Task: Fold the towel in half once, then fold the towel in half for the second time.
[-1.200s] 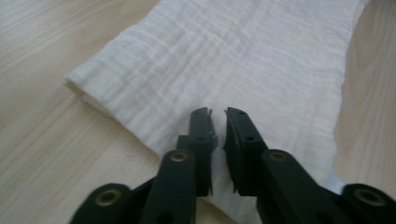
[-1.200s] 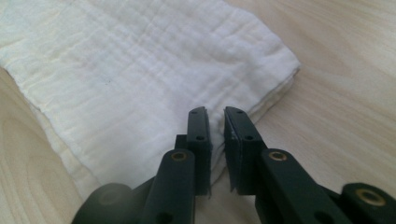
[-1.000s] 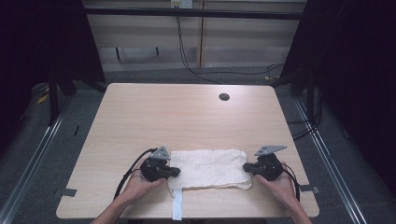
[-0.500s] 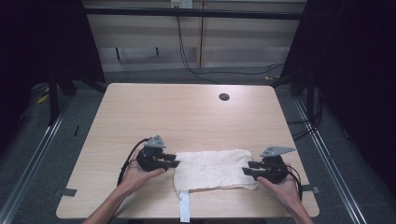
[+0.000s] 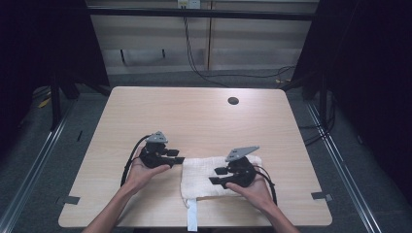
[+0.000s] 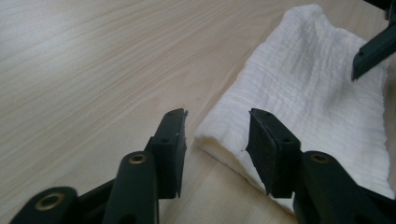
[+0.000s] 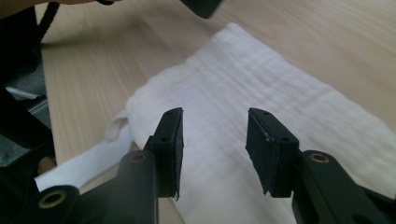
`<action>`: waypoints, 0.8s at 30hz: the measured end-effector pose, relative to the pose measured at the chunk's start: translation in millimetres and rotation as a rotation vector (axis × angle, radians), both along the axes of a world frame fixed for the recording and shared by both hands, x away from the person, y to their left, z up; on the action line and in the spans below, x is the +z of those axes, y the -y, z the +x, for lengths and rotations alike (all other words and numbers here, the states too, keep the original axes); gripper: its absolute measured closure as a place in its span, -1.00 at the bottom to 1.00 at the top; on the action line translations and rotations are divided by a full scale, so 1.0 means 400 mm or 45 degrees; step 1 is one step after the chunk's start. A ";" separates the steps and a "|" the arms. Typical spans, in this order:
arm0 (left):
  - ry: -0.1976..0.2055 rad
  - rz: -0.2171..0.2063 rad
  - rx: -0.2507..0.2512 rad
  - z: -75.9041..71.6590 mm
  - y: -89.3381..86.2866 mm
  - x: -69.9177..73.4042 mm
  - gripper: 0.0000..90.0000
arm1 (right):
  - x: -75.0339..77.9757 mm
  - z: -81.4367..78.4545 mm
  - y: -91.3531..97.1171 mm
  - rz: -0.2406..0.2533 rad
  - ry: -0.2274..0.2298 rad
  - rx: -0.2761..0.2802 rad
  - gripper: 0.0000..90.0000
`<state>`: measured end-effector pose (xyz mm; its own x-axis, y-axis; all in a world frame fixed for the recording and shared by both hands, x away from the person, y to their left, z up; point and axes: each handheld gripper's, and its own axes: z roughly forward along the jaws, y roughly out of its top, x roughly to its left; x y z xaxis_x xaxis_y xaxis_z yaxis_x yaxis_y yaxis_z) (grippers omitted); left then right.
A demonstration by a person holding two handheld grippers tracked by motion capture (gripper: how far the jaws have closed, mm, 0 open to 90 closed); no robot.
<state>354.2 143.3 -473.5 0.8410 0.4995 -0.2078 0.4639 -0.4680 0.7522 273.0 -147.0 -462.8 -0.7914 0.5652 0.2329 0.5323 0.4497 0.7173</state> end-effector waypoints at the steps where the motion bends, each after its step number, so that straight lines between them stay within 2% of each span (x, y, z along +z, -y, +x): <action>1: -0.001 -0.012 0.003 0.000 0.003 0.001 0.20 | -0.002 0.001 -0.017 0.006 -0.004 0.020 0.27; 3: 0.007 -0.030 0.024 0.001 0.007 0.005 0.14 | -0.007 0.001 -0.068 -0.008 -0.005 0.090 0.29; 5: 0.006 -0.032 0.025 0.002 0.006 0.005 0.11 | -0.011 0.001 -0.085 -0.018 -0.011 0.110 0.29; 7: 0.018 -0.018 0.031 0.001 0.002 0.004 0.09 | -0.026 -0.001 -0.129 -0.014 -0.013 0.162 0.31; 8: 0.018 -0.018 0.031 0.001 0.002 0.004 0.08 | -0.026 -0.001 -0.129 -0.014 -0.013 0.162 0.31; 9: 0.014 -0.019 0.040 0.003 -0.001 0.003 0.06 | -0.033 0.003 -0.155 -0.021 -0.019 0.193 0.31; 10: 0.009 -0.023 0.044 0.007 -0.005 0.000 0.06 | -0.033 0.003 -0.155 -0.021 -0.019 0.193 0.31; 12: -0.002 -0.022 0.055 0.014 -0.010 -0.006 0.00 | -0.040 0.011 -0.185 -0.037 -0.036 0.197 0.33; 13: -0.019 -0.025 0.052 0.017 -0.014 -0.011 0.00 | -0.043 0.013 -0.191 -0.041 -0.030 0.199 0.34; 16: -0.018 -0.018 0.058 0.015 -0.017 -0.014 -0.01 | -0.056 0.011 -0.206 -0.067 -0.023 0.217 0.34; 21: 0.014 0.022 0.085 0.010 -0.030 -0.009 -0.02 | -0.061 0.013 -0.209 -0.078 -0.023 0.213 0.31; 24: 0.018 0.010 0.095 0.005 -0.036 -0.008 -0.06 | -0.067 0.004 -0.202 -0.076 -0.032 0.217 0.30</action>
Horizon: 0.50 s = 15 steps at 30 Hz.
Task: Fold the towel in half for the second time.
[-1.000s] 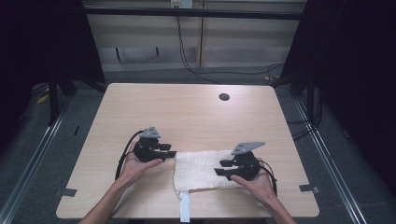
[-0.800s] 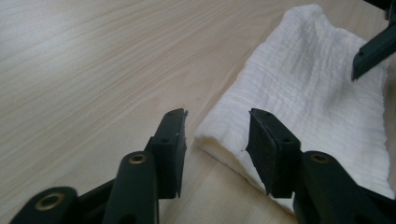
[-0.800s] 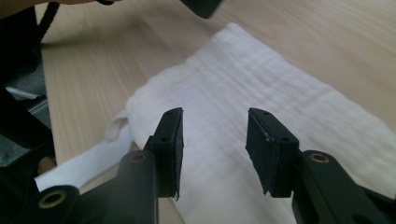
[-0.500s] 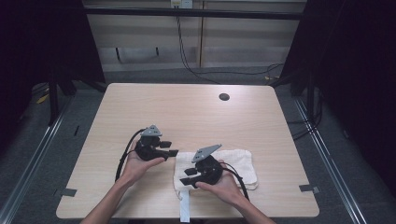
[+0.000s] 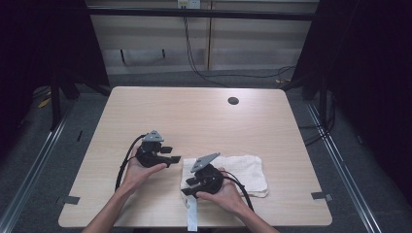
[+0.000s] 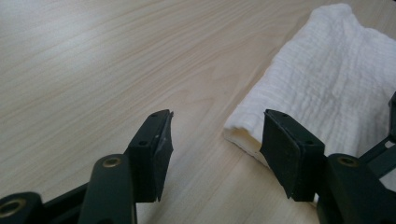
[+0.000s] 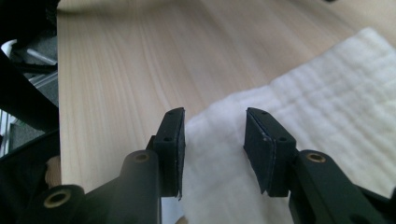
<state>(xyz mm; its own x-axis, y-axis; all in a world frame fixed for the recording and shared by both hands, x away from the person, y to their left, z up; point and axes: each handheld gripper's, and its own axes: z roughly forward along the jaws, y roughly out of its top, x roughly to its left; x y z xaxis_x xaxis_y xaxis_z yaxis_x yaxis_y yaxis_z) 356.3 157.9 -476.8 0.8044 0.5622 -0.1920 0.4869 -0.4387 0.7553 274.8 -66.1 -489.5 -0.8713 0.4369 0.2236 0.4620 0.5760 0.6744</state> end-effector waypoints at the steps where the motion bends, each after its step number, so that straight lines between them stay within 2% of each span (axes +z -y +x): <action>1: -0.001 0.007 -0.004 0.000 -0.001 -0.001 -0.06 | -0.001 -0.004 0.001 -0.009 0.001 -0.001 0.29; 5: -0.019 -0.014 0.005 0.004 -0.003 -0.006 -0.08 | -0.009 -0.009 -0.002 -0.024 0.024 0.006 0.24; 9: -0.020 -0.006 -0.002 0.005 -0.004 -0.007 -0.08 | -0.009 -0.013 -0.008 -0.029 0.048 0.028 0.22; 14: -0.020 -0.002 -0.002 0.004 -0.004 -0.007 -0.08 | -0.016 -0.016 -0.014 -0.033 0.043 0.030 0.16; 15: -0.020 0.001 -0.008 0.004 -0.004 -0.007 -0.08 | -0.015 -0.019 -0.016 -0.047 0.074 0.040 0.16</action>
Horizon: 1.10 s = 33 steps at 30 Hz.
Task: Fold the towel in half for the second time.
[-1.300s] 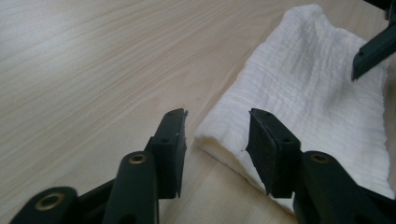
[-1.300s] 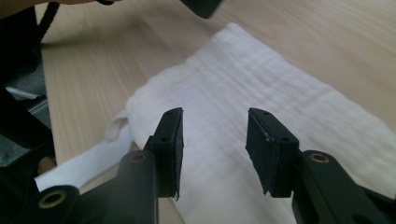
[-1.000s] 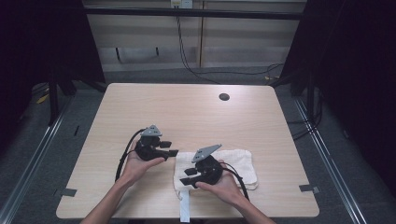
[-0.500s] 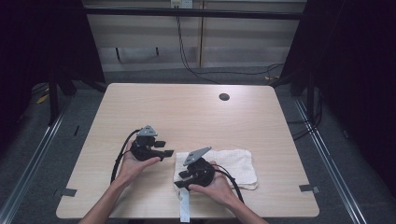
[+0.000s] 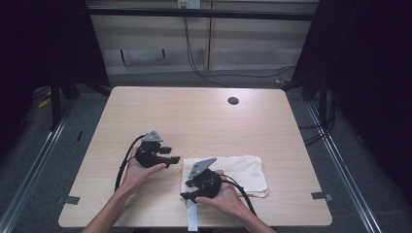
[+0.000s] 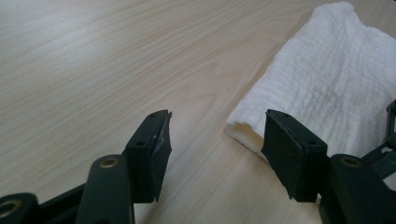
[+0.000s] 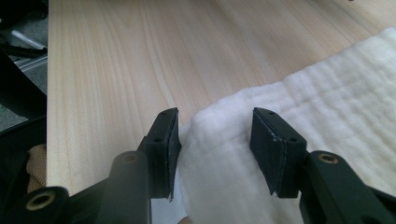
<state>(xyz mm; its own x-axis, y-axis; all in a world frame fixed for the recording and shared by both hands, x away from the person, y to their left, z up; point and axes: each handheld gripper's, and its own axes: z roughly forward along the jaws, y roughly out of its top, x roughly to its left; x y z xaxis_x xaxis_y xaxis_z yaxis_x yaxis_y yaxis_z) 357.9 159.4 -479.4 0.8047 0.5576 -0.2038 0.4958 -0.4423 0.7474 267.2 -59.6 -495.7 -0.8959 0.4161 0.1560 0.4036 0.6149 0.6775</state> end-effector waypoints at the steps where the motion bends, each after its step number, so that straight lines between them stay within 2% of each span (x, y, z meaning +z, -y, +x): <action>1: 0.000 0.000 0.000 0.000 0.000 0.000 -0.08 | 0.000 0.000 0.000 0.000 0.000 0.000 0.16; 5: 0.004 -0.003 0.009 -0.001 -0.001 0.002 -0.07 | 0.002 0.001 0.004 0.003 0.013 0.018 0.12; 7: 0.003 -0.013 0.015 -0.001 -0.003 0.003 -0.07 | 0.003 0.003 0.008 0.018 -0.008 0.014 0.05; 10: 0.001 -0.013 0.022 0.001 -0.006 0.002 -0.07 | 0.006 -0.001 0.006 0.024 0.003 -0.003 0.01; 11: 0.001 -0.010 0.018 0.002 -0.007 0.003 -0.07 | 0.006 -0.003 0.005 0.014 0.010 -0.005 -0.01; 12: 0.007 -0.013 0.018 0.001 -0.010 0.006 -0.07 | 0.000 -0.002 0.005 -0.021 0.030 -0.020 -0.08; 13: 0.007 -0.013 0.018 0.001 -0.010 0.006 -0.07 | 0.000 -0.002 0.005 -0.021 0.030 -0.020 -0.08; 15: 0.008 -0.019 0.023 0.003 -0.014 0.010 -0.07 | -0.004 -0.001 0.010 0.012 0.010 -0.031 -0.12; 16: 0.010 -0.017 0.027 0.004 -0.016 0.011 -0.07 | -0.008 -0.006 0.008 0.021 0.021 -0.017 -0.18; 19: 0.013 -0.021 0.035 0.006 -0.021 0.013 -0.07 | -0.011 -0.016 0.004 0.020 0.051 -0.031 -0.17; 20: 0.011 -0.024 0.035 0.006 -0.022 0.013 -0.07 | -0.012 -0.019 0.002 0.002 0.089 -0.017 -0.17; 21: 0.011 -0.021 0.037 0.007 -0.023 0.013 -0.07 | -0.013 -0.025 -0.001 -0.019 0.124 -0.032 -0.03; 22: 0.010 -0.020 0.036 0.008 -0.023 0.013 -0.07 | -0.013 -0.025 -0.001 -0.019 0.124 -0.032 -0.03; 23: 0.008 -0.023 0.034 0.008 -0.023 0.012 -0.07 | -0.014 -0.027 0.000 -0.037 0.163 -0.030 0.01; 28: 0.007 -0.022 0.028 0.006 -0.015 0.012 -0.07 | -0.014 -0.011 0.016 -0.009 0.148 -0.090 0.55; 33: -0.019 -0.041 0.024 0.012 -0.005 0.007 -0.07 | -0.014 -0.005 0.019 -0.011 0.148 -0.107 0.72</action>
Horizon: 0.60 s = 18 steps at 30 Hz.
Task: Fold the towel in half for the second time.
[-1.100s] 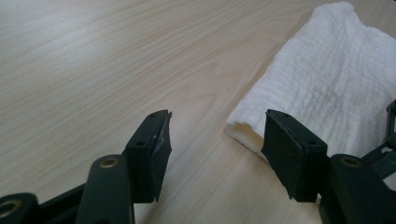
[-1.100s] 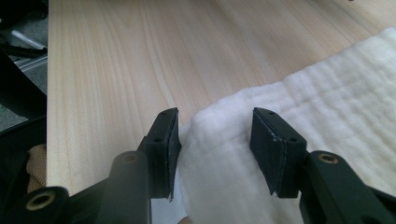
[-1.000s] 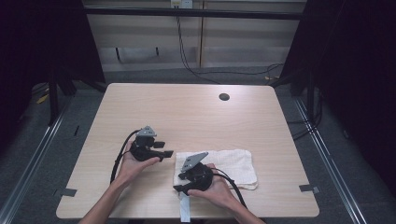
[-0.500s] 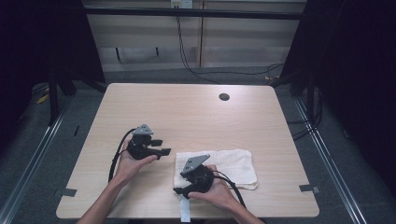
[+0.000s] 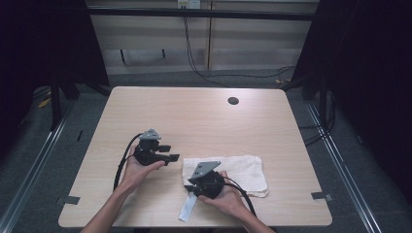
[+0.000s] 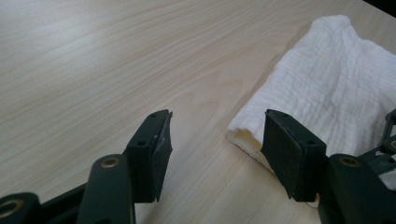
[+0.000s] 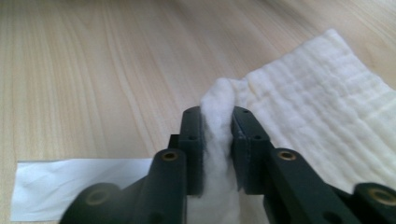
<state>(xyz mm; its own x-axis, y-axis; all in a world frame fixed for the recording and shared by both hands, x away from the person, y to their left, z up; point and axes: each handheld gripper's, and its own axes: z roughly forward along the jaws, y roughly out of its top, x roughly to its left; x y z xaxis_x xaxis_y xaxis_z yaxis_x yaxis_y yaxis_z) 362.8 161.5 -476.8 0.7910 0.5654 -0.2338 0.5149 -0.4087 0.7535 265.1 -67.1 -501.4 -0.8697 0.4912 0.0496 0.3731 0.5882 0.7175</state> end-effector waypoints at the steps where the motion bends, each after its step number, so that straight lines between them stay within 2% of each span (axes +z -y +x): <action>1: -0.014 -0.015 -0.003 0.002 0.004 -0.003 -0.07 | 0.000 0.004 0.003 0.008 -0.020 -0.014 0.77; 3: -0.040 -0.038 -0.005 0.006 0.012 -0.009 -0.07 | -0.001 0.012 0.009 0.038 -0.064 -0.026 0.81; 7: -0.057 -0.026 -0.038 0.015 0.029 -0.013 -0.05 | -0.003 0.024 0.017 0.075 -0.122 -0.040 0.82; 10: -0.060 -0.002 -0.055 0.027 0.036 -0.007 0.09 | -0.004 0.025 0.017 0.083 -0.127 -0.049 0.82; 13: -0.096 -0.057 -0.060 0.033 0.038 -0.015 0.13 | -0.004 0.025 0.018 0.084 -0.134 -0.054 0.82; 16: -0.109 0.004 -0.108 0.029 0.051 -0.032 0.07 | -0.005 0.025 0.018 0.096 -0.144 -0.053 0.82; 18: -0.121 -0.015 -0.122 0.025 0.055 -0.035 0.08 | -0.005 0.027 0.019 0.104 -0.160 -0.066 0.82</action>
<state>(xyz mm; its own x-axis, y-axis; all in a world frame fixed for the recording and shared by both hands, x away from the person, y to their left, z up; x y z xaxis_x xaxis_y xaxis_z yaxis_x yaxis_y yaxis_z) 372.9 139.4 -491.0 0.8151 0.4852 -0.3166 0.5435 -0.4510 0.7080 275.7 -74.8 -503.2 -0.8277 0.5251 0.1980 0.4912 0.5072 0.7081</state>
